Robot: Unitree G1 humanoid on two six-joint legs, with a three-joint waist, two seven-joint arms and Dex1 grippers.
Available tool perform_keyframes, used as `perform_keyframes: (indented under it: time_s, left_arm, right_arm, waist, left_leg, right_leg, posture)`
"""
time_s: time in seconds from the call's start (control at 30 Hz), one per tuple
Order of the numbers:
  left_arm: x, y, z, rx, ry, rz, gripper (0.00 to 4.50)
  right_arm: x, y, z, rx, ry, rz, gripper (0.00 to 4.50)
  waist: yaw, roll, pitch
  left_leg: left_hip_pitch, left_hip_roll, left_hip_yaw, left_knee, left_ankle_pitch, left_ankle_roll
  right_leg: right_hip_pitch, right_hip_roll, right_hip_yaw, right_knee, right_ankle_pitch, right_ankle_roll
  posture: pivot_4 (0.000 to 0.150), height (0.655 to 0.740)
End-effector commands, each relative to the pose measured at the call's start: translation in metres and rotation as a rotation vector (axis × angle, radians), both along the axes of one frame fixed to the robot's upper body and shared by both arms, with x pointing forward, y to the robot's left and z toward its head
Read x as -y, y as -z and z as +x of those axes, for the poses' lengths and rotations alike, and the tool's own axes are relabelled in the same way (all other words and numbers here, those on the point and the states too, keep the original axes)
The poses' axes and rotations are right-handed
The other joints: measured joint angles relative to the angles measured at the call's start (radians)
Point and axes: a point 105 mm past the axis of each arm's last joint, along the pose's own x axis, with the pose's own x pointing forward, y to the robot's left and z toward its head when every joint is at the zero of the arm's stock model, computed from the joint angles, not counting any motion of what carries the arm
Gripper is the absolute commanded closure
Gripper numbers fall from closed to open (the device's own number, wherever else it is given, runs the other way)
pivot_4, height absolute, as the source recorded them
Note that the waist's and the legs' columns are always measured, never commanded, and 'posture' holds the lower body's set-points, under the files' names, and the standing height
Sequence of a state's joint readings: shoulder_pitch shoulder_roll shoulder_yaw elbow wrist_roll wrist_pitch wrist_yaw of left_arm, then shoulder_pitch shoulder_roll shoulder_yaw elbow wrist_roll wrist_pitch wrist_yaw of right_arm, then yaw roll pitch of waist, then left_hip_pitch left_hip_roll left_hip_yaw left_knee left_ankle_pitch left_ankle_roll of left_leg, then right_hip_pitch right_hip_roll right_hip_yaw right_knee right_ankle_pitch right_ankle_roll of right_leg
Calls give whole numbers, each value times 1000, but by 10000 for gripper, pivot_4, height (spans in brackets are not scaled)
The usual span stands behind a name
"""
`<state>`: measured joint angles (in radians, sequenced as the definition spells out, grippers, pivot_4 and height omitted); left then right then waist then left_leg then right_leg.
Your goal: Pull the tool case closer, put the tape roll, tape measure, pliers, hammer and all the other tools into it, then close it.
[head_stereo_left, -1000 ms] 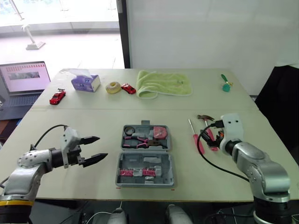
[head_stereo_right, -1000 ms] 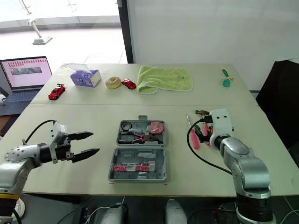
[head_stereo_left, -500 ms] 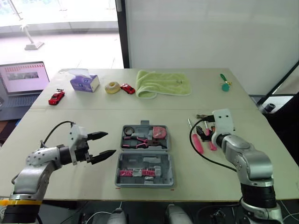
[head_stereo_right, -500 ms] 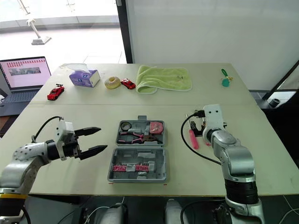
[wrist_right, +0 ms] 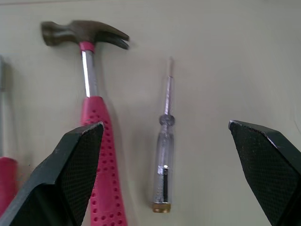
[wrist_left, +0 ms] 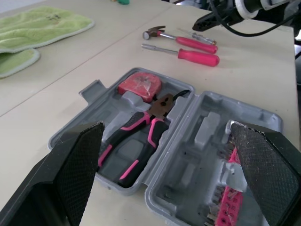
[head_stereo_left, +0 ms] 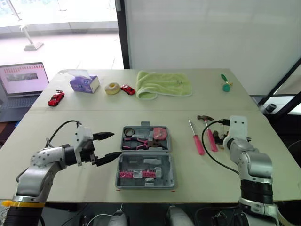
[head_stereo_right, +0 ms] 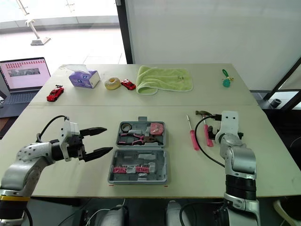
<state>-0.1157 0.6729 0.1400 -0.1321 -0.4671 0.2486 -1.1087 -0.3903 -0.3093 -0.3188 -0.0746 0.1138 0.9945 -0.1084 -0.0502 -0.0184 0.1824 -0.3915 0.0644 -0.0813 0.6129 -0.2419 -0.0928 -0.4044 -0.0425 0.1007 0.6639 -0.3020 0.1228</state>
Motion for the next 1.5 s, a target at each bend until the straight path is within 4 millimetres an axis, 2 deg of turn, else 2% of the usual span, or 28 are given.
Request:
perform_keyframes:
  time_s: [0.03, 0.43, 0.53, 0.77, 0.93, 1.07, 1.17, 1.4, 1.5]
  left_arm:
    - [4, -10, -2, 38, 21, -4, 188]
    - [5, -14, -1, 42, 14, -5, 188]
    - [8, -16, -1, 46, 18, -4, 0]
    - [8, -17, -1, 39, 17, -1, 0]
    - [7, -17, 0, 39, 13, 3, 0]
    - [7, -17, 2, 36, 11, 5, 0]
    - [7, -16, 2, 29, 17, 7, 0]
    - [9, -16, 5, 23, 26, 5, 0]
    - [10, -15, 5, 15, 33, 6, 0]
  right_arm:
    - [3, -10, 7, 55, 28, -7, 0]
    - [11, 9, 10, 5, 68, 7, 0]
    - [12, 11, 12, 16, 79, 48, 7814]
    - [14, 10, 14, 21, 86, 49, 43721]
    - [11, 2, 14, 58, 64, 54, 44429]
    - [2, -21, 14, 152, 4, 39, 44429]
    - [-6, -39, 4, 195, -40, 29, 44429]
    - [0, -40, -4, 173, -16, -7, 44429]
    - [9, -32, 0, 153, 15, 1, 35889]
  waist:
    - [-1, 0, 0]
    - [-14, 1, 0]
    - [-19, 1, 0]
    - [-21, 1, 1]
    - [-20, 3, 2]
    - [-19, 4, 2]
    - [-19, 5, 3]
    - [-19, 5, 3]
    - [-19, 5, 3]
  left_leg:
    - [0, 0, 0, 0, 0, 0]
    - [0, 0, 0, 0, 0, 0]
    - [0, 0, 0, 0, 0, 0]
    - [0, 0, 0, 0, 0, 0]
    - [0, 0, 0, 0, 0, 0]
    - [0, 0, 0, 0, 0, 0]
    - [0, 0, 0, 0, 0, 0]
    - [0, 0, 0, 0, 0, 0]
    - [0, 0, 0, 0, 0, 0]
  right_leg:
    - [0, 0, 0, 0, 0, 0]
    - [0, 0, 0, 0, 0, 0]
    - [0, 0, 0, 0, 0, 0]
    - [0, 0, 0, 0, 0, 0]
    - [0, 0, 0, 0, 0, 0]
    - [0, 0, 0, 0, 0, 0]
    - [0, 0, 0, 0, 0, 0]
    - [0, 0, 0, 0, 0, 0]
    - [0, 0, 0, 0, 0, 0]
  posture:
    - [1500, 7400]
    - [1500, 7400]
    - [1500, 7400]
    - [1500, 7400]
    - [1500, 7400]
    - [1500, 7400]
    - [1500, 7400]
    - [1500, 7400]
    - [1500, 7400]
